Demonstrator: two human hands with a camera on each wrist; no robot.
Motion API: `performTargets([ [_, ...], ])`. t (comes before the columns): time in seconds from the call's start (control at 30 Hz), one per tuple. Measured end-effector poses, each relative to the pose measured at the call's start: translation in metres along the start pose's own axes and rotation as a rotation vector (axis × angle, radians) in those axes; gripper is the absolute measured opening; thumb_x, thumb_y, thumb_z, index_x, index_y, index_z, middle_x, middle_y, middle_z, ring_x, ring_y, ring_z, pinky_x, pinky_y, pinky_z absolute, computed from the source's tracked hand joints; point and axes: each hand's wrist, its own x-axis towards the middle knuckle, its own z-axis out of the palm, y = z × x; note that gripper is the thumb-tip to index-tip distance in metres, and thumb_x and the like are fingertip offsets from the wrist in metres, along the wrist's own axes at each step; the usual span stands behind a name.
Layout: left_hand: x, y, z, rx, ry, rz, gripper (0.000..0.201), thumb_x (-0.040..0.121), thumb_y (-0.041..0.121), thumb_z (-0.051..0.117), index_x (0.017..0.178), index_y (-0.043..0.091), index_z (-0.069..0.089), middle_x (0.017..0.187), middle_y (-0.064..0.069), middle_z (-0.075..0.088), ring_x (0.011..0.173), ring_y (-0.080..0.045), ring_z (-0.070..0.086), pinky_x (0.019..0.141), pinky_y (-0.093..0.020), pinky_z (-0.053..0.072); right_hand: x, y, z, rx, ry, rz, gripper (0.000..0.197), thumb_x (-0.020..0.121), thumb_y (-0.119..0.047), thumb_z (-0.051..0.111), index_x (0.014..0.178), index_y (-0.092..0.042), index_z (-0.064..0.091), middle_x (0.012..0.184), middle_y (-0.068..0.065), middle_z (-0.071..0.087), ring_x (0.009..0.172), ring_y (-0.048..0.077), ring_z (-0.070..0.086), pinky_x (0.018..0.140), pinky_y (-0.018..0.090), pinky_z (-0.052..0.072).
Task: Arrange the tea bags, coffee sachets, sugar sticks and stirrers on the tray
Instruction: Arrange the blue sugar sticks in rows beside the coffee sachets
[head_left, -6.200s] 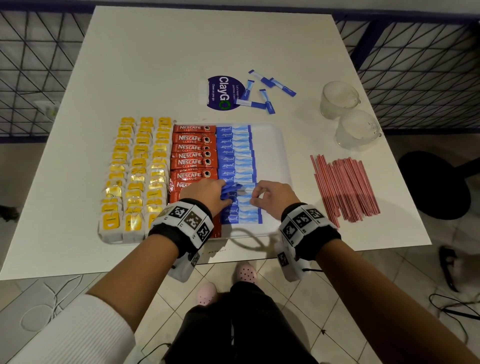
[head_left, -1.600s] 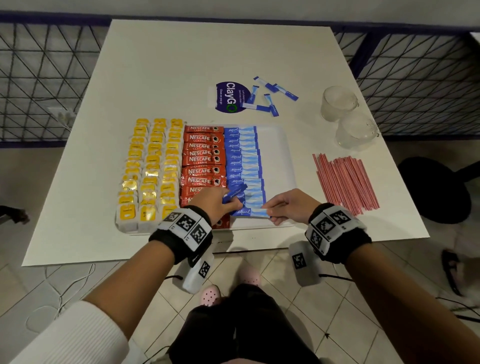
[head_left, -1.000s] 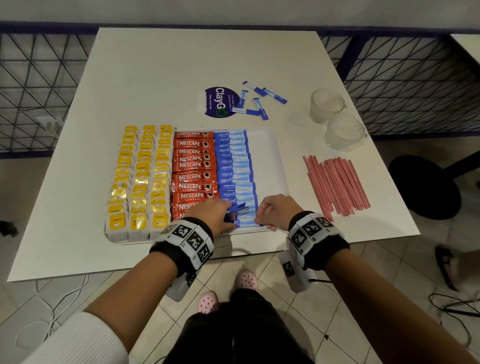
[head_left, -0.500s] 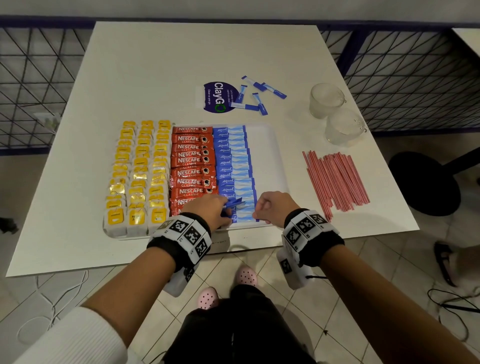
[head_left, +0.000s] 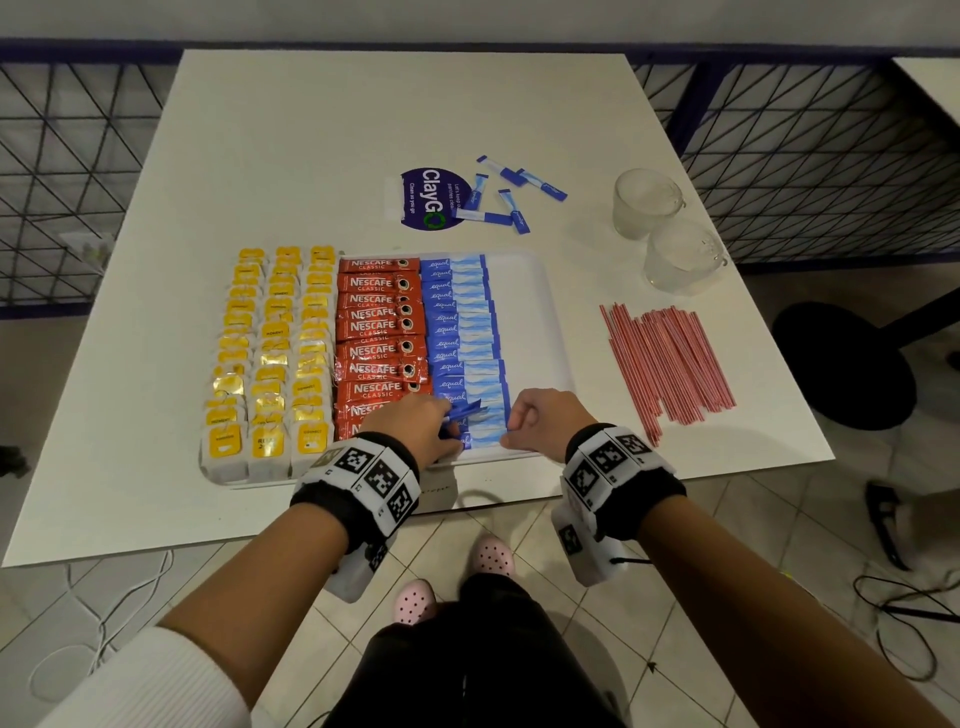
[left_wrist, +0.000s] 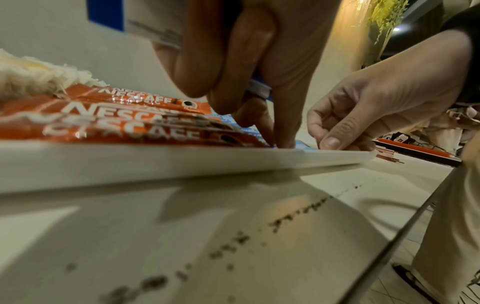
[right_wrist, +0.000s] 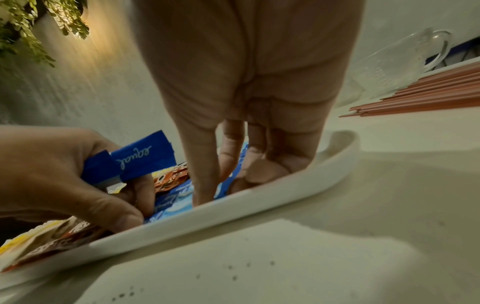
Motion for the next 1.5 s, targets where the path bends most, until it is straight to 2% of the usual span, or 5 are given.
performTargets([
  [0.33, -0.012, 0.005, -0.007, -0.175, 0.053, 0.149, 0.024, 0.091, 0.039, 0.053, 0.085, 0.016, 0.049, 0.073, 0.006, 0.048, 0.065, -0.008, 0.044, 0.057, -0.012, 0.032, -0.01, -0.016, -0.008, 0.297, -0.054, -0.171, 0.029, 0.078, -0.026, 0.072, 0.102, -0.026, 0.055, 0.084, -0.004, 0.053, 0.076, 0.011, 0.054, 0.078, 0.031, 0.048],
  [0.47, -0.017, 0.009, -0.011, -0.384, 0.042, 0.215, 0.029, 0.091, 0.024, 0.057, 0.065, 0.023, 0.044, 0.059, 0.014, 0.042, 0.053, 0.001, 0.04, 0.052, -0.006, 0.034, -0.011, -0.024, -0.011, 0.365, -0.12, -0.238, 0.01, 0.084, -0.016, 0.066, 0.093, -0.012, 0.062, 0.079, 0.001, 0.06, 0.066, 0.009, 0.054, 0.062, 0.019, 0.047],
  [0.67, -0.023, -0.001, -0.004, -0.701, -0.061, 0.104, 0.025, 0.096, 0.031, 0.046, 0.079, 0.016, 0.056, 0.058, 0.004, 0.048, 0.035, 0.003, 0.041, 0.041, -0.005, 0.03, -0.008, -0.015, -0.009, 0.488, -0.156, -0.122, 0.006, 0.09, -0.014, 0.057, 0.089, -0.009, 0.06, 0.064, 0.002, 0.06, 0.048, 0.004, 0.054, 0.057, 0.019, 0.046],
  [1.07, -0.016, -0.012, -0.031, -1.015, 0.238, -0.149, 0.016, 0.081, 0.032, 0.068, 0.072, 0.022, 0.059, 0.031, 0.014, 0.04, 0.027, -0.002, 0.03, 0.038, -0.015, 0.025, -0.011, -0.025, -0.01, 0.447, -0.154, -0.07, 0.021, 0.089, -0.023, 0.059, 0.071, -0.013, 0.064, 0.072, -0.001, 0.062, 0.06, 0.01, 0.052, 0.059, 0.02, 0.043],
  [1.5, -0.009, 0.008, -0.027, -0.994, 0.163, 0.018, 0.015, 0.086, 0.015, 0.064, 0.075, 0.012, 0.055, 0.033, 0.016, 0.047, 0.03, 0.004, 0.042, 0.036, -0.003, 0.027, -0.012, -0.041, 0.001, 0.369, -0.24, -0.082, 0.024, 0.09, -0.031, 0.056, 0.087, -0.013, 0.072, 0.068, -0.004, 0.062, 0.059, 0.006, 0.049, 0.055, 0.015, 0.037],
])
